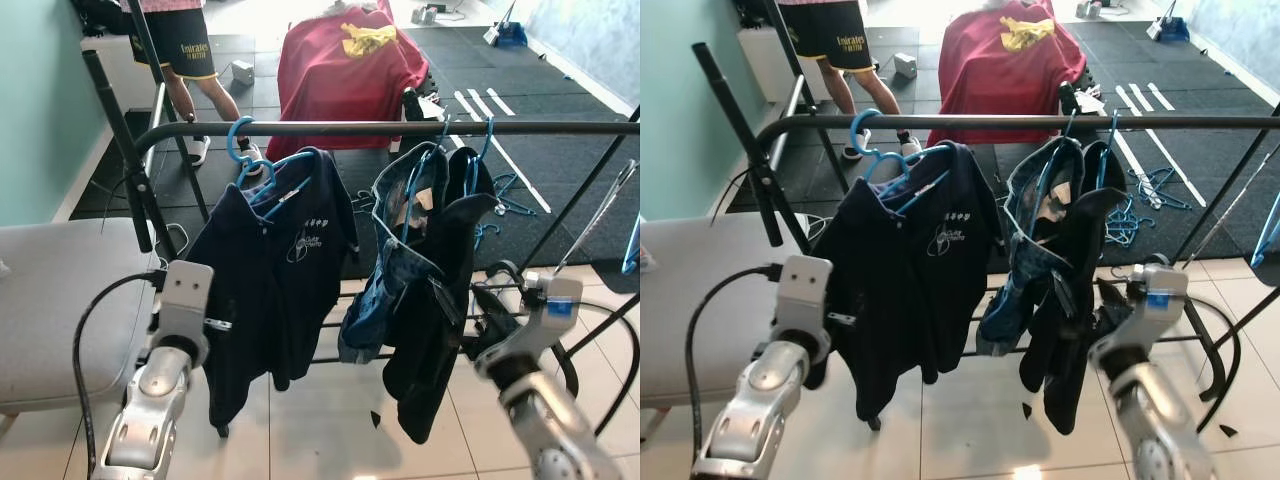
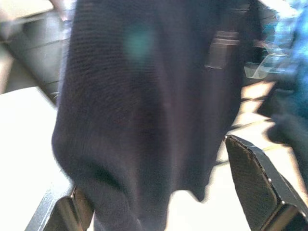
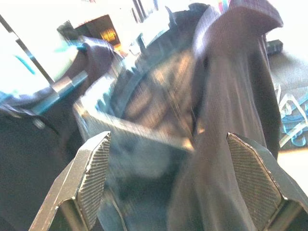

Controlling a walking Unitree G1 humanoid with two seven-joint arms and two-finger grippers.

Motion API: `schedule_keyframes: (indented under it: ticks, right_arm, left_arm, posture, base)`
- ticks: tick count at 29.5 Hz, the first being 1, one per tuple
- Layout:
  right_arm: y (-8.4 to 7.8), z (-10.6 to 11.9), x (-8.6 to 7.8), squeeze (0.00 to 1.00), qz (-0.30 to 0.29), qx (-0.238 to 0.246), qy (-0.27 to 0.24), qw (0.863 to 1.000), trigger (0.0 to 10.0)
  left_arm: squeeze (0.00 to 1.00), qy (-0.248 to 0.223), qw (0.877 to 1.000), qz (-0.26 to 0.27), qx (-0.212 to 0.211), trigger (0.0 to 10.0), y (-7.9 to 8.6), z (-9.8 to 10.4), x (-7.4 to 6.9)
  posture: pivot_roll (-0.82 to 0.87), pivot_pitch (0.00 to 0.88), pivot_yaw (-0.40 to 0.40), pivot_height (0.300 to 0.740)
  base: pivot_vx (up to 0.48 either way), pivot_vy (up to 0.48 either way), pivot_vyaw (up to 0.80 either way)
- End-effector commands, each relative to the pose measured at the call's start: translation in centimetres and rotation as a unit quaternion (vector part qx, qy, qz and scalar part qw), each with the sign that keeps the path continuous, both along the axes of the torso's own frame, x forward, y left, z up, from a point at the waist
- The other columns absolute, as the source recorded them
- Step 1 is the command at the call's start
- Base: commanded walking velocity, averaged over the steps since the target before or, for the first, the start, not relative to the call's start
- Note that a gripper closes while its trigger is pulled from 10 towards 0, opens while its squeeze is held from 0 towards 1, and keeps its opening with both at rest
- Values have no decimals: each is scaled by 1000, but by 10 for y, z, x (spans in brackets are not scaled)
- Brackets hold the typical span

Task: Hang hanger

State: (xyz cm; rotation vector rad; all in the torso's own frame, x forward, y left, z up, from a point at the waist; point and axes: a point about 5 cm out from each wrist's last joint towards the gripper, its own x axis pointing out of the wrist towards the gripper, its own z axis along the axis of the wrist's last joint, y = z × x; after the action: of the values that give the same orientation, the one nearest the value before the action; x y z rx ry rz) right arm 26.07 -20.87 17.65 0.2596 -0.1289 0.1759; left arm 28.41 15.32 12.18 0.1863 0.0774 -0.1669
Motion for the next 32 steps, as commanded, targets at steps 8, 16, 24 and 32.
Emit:
schedule_keyframes:
  ticks: [8, 16, 24, 32]
  right_arm:
    - [23, 44, 14, 0, 48, -45, -50, 997, 10000]
    - [44, 44, 55, 0, 52, -108, -4, 993, 10000]
    - [31, 36, 89, 0, -2, -138, 52, 989, 10000]
    - [22, 43, 112, 0, -21, -130, 57, 990, 10000]
  left_arm:
    - [0, 3, 999, -32, -7, 10000, -2, 1, -9]
    - [0, 15, 1000, -17, -21, 10000, 5, -2, -20]
    - [0, -8, 1000, -24, -12, 10000, 1, 7, -14]
    - [0, -11, 999, -27, -14, 10000, -3, 9, -14]
  posture:
    - [-63, 181, -1, 740]
    - [-57, 187, -7, 740]
    - [-49, 191, -13, 740]
    - [-45, 199, -22, 740]
  base:
    - [0, 0, 0]
    - [0, 0, 0]
    - [0, 0, 0]
    - [0, 0, 0]
